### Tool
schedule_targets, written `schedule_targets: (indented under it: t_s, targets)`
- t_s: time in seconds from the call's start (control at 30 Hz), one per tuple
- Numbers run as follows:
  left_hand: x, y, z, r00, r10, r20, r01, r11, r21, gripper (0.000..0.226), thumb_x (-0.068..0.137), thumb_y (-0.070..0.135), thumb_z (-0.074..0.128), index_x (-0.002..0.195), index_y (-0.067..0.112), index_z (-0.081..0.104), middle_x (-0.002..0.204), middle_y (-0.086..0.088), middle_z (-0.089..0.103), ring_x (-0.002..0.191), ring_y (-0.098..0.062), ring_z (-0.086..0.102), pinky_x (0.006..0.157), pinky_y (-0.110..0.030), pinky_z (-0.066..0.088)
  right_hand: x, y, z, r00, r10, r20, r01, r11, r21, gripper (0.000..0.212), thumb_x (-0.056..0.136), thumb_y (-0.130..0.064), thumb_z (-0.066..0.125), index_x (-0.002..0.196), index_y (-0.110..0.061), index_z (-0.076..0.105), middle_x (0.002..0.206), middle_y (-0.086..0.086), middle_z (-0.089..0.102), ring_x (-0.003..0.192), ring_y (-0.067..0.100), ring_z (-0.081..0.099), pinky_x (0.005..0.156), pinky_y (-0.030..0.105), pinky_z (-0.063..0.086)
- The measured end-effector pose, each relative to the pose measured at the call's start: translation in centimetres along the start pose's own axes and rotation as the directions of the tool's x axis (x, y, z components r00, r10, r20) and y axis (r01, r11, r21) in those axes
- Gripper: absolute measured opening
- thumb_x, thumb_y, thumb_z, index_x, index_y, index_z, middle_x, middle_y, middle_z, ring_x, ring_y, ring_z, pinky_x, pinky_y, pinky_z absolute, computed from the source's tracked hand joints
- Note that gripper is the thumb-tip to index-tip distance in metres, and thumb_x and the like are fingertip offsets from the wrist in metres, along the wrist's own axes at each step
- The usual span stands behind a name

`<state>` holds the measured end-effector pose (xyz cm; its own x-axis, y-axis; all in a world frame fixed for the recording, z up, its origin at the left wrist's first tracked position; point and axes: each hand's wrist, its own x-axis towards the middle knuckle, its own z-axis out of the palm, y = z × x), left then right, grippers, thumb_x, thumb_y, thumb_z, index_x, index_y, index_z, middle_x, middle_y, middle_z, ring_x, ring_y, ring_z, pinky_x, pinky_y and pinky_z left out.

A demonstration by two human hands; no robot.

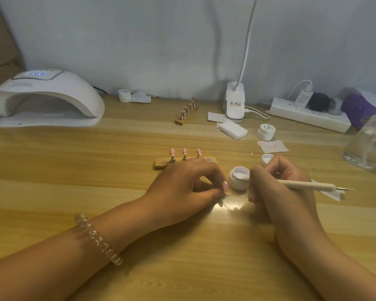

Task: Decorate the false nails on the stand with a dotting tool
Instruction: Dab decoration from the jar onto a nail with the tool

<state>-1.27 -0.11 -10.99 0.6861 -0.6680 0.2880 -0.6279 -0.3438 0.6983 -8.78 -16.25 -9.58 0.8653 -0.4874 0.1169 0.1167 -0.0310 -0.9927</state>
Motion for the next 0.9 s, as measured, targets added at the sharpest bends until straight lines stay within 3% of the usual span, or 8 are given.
schedule_targets:
  t_s: [0.13,0.33,0.6,0.9]
  targets:
    - [0.01,-0.03,0.08,1.000,0.012,-0.001,-0.012,1.000,0.003,0.008,0.084,0.019,0.075,0.088,0.026,0.072,0.090,0.011,0.069,0.062,0.010,0.051,0.063,-0.022,0.035,-0.33,-0.20,0.13,0.999,0.005,0.051,0.000,0.996,-0.095,0.022,0.064,-0.022,0.060,0.054,-0.020,0.040,0.041,0.007,0.053,0.036,0.011,0.039,0.036,0.016,0.030]
    - [0.04,-0.18,0.18,1.000,0.014,-0.008,-0.014,1.000,-0.010,0.007,0.081,0.031,0.069,0.087,0.029,0.071,0.090,0.012,0.068,0.058,0.003,0.050,0.062,-0.027,0.038,-0.16,0.12,0.11,0.998,0.006,0.064,-0.001,0.996,-0.085,0.036,0.079,-0.006,0.063,0.054,-0.021,0.041,0.043,0.009,0.056,0.036,0.012,0.040,0.037,0.016,0.032]
    - [-0.01,-0.05,0.15,1.000,0.007,-0.005,-0.007,1.000,-0.010,0.008,0.080,0.033,0.067,0.086,0.030,0.071,0.090,0.012,0.067,0.059,-0.002,0.050,0.063,-0.028,0.040,-0.13,0.10,0.14,0.997,0.012,0.080,-0.002,0.992,-0.126,0.030,0.079,-0.011,0.062,0.057,-0.020,0.044,0.047,0.010,0.060,0.040,0.014,0.047,0.043,0.025,0.039]
    - [0.05,-0.04,0.16,1.000,-0.004,-0.001,0.004,1.000,-0.012,0.010,0.079,0.036,0.065,0.086,0.032,0.071,0.092,0.013,0.068,0.057,-0.001,0.050,0.062,-0.027,0.038,-0.18,-0.05,0.11,0.997,0.006,0.083,0.003,0.995,-0.103,0.032,0.079,-0.009,0.061,0.055,-0.022,0.043,0.046,0.010,0.059,0.038,0.013,0.043,0.038,0.021,0.036]
